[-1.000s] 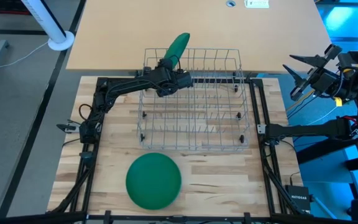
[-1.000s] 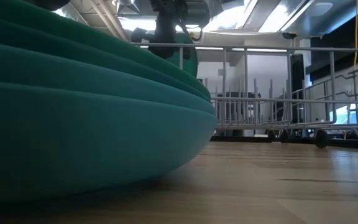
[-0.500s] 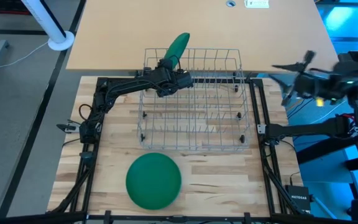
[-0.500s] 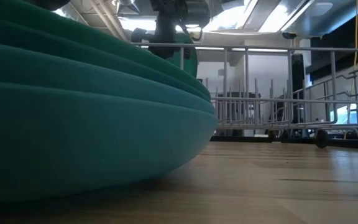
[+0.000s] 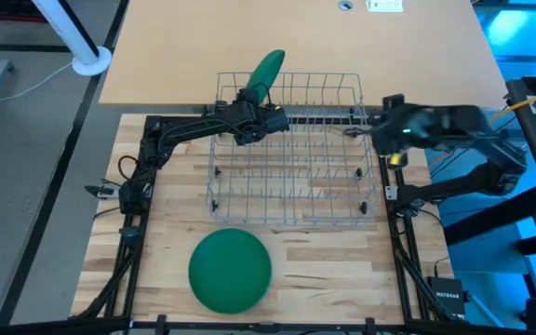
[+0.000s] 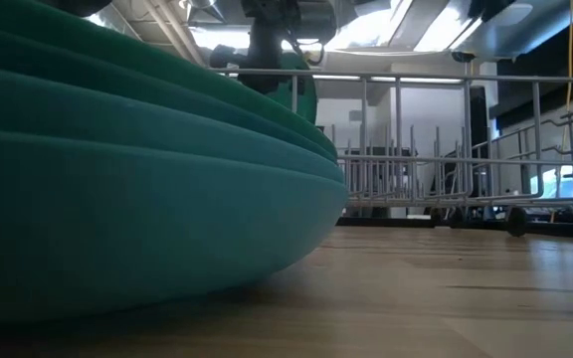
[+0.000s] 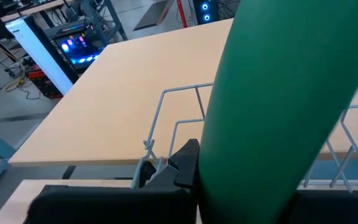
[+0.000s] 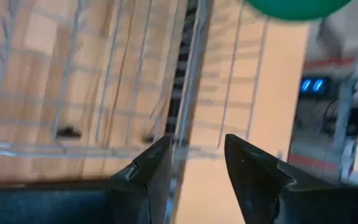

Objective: Sort dishes
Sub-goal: Put the top green plate into the dish rack

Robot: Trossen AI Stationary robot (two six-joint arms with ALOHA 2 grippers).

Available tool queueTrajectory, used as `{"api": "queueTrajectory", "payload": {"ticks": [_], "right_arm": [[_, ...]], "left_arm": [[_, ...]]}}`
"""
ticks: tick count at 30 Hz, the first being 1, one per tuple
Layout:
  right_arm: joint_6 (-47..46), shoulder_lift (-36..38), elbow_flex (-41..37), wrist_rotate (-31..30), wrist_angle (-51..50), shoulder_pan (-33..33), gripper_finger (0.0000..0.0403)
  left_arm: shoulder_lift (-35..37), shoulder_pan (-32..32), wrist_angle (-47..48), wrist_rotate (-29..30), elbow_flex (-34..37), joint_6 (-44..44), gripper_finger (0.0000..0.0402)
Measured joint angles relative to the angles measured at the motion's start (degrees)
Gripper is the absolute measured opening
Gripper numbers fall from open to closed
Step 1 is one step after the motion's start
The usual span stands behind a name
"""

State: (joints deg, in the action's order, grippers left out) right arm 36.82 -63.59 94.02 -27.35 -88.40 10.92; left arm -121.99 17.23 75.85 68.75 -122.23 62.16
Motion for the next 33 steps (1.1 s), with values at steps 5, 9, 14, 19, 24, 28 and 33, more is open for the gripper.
{"api": "queueTrajectory", "payload": {"ticks": [5, 9, 14, 19, 24, 28, 33], "right_arm": [[-3.50, -3.64, -2.42, -1.03, -0.29, 0.00, 0.0154], [-2.42, -4.18, -8.95, -0.86, 3.57, 0.00, 0.0154], [2.29, -2.60, -17.10, 6.35, 7.44, 3.62, 0.0154], [3.91, 3.97, -24.29, 11.54, 8.34, 10.00, 0.0154], [3.44, 16.44, -31.11, 13.52, 14.14, 16.39, 0.0154], [1.01, 22.45, -36.45, 14.45, 18.29, 19.34, 0.0154], [0.52, 23.70, -42.12, 13.94, 17.76, 21.49, 0.0154]], "left_arm": [[0.00, -0.02, 0.02, -0.02, 0.00, -0.01, 0.0024], [0.01, -0.04, 0.01, -0.02, 0.00, -0.17, 0.0024], [0.00, -0.09, 0.02, -0.07, 0.00, -1.13, 0.0024], [0.00, -0.13, 0.00, -0.04, 0.00, -1.10, 0.0024], [0.00, -0.14, -0.02, -0.04, 0.00, -1.10, 0.0024], [0.00, -0.15, -0.02, -0.04, 0.00, -1.06, 0.0024], [0.00, -0.30, 0.00, -0.02, 0.00, -0.80, 0.0024]]}}
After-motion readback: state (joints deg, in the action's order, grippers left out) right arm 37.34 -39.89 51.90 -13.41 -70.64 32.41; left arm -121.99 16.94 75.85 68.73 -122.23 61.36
